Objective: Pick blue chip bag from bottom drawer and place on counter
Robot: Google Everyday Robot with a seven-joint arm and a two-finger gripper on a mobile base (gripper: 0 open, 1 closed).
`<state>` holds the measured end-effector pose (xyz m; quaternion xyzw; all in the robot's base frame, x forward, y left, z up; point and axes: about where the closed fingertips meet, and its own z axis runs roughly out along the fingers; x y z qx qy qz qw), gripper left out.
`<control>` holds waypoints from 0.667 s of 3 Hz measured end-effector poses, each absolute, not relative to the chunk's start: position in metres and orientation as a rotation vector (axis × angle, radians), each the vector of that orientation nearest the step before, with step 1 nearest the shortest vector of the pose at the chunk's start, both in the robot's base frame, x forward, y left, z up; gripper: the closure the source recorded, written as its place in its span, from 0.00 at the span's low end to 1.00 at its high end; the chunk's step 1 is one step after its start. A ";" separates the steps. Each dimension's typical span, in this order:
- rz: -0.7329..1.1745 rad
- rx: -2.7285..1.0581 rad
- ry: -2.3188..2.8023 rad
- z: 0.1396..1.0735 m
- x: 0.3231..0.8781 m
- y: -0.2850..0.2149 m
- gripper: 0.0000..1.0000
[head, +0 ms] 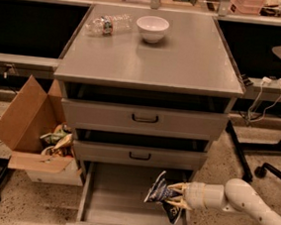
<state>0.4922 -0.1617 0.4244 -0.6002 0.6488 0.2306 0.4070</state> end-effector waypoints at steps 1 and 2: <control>0.476 -1.573 1.464 0.515 0.465 -0.155 1.00; 0.476 -1.573 1.464 0.515 0.465 -0.155 1.00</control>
Offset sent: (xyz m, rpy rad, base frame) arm -0.0250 0.0067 0.0772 0.0028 -0.1415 0.0587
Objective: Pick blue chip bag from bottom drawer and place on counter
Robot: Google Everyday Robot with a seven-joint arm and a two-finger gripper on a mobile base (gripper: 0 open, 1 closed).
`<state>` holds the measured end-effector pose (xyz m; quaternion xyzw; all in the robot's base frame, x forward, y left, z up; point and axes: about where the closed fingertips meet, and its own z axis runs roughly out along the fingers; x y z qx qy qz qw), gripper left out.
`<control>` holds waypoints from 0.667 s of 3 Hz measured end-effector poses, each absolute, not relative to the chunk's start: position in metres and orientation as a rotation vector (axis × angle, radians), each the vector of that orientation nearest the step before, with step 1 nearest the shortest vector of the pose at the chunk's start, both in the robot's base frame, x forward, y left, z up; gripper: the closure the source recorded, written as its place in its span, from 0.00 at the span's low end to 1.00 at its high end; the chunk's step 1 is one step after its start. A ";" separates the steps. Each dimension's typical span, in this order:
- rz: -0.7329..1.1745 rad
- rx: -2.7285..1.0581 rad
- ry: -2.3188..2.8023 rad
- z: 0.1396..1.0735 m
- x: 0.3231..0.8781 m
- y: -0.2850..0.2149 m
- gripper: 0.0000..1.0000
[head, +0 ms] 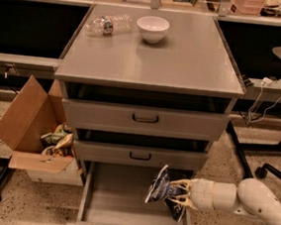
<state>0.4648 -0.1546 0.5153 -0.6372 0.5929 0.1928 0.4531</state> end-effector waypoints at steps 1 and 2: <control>0.411 -1.580 1.415 0.557 0.473 -0.155 1.00; 0.322 -1.596 1.314 0.634 0.484 -0.150 1.00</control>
Offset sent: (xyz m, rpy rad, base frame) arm 0.0348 0.0095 0.2301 -0.0204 -0.3510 0.0421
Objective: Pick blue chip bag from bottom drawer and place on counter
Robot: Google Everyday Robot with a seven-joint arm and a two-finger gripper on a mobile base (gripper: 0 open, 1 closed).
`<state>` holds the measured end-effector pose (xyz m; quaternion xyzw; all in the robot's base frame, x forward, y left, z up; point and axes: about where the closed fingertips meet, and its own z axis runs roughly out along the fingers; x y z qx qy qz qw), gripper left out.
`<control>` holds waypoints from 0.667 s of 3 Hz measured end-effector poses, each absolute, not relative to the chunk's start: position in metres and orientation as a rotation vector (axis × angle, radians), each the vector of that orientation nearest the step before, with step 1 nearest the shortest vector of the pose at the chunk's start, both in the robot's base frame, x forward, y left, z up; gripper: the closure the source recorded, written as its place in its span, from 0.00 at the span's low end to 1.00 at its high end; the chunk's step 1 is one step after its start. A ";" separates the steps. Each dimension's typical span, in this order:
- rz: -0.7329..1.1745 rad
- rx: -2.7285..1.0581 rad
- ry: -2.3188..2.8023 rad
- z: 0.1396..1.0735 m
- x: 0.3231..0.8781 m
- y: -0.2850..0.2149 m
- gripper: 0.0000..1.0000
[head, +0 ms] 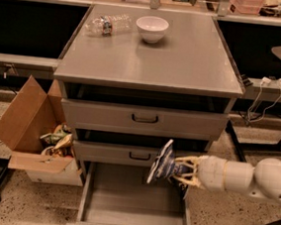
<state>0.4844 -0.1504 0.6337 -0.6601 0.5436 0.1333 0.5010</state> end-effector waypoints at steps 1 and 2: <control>0.220 -1.635 1.208 0.727 0.493 -0.135 1.00; 0.219 -1.635 1.208 0.727 0.493 -0.135 1.00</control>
Offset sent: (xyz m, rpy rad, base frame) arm 0.0068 0.0107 0.0736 -0.0140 -0.0952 0.0205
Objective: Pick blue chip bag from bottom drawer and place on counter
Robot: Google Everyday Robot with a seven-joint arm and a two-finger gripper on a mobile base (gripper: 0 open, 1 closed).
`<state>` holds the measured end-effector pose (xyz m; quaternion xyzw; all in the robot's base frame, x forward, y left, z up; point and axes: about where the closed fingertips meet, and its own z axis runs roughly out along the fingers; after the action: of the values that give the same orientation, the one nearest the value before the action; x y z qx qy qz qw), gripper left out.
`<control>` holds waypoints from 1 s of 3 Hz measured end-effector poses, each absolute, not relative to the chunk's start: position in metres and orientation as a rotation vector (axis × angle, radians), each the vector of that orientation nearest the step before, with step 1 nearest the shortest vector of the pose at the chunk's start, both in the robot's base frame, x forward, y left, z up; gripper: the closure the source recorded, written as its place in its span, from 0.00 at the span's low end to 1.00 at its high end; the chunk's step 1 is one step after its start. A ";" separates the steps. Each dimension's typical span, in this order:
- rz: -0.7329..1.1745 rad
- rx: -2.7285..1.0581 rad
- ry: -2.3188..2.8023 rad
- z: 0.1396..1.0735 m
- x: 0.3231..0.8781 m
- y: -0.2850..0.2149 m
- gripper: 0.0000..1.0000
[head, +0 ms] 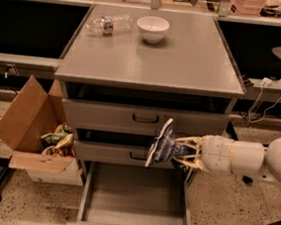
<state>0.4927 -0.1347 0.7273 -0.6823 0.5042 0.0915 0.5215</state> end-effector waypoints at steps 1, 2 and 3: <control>0.155 -1.630 1.203 0.747 0.497 -0.141 1.00; -0.038 -1.641 1.130 0.853 0.511 -0.154 1.00; -0.167 -1.631 1.068 0.945 0.539 -0.157 1.00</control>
Offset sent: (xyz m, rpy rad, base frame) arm 0.0281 -0.0386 0.2237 -0.1366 -0.3594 -0.1158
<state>0.5389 -0.1572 0.9448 -0.6916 0.4528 -0.0709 0.5583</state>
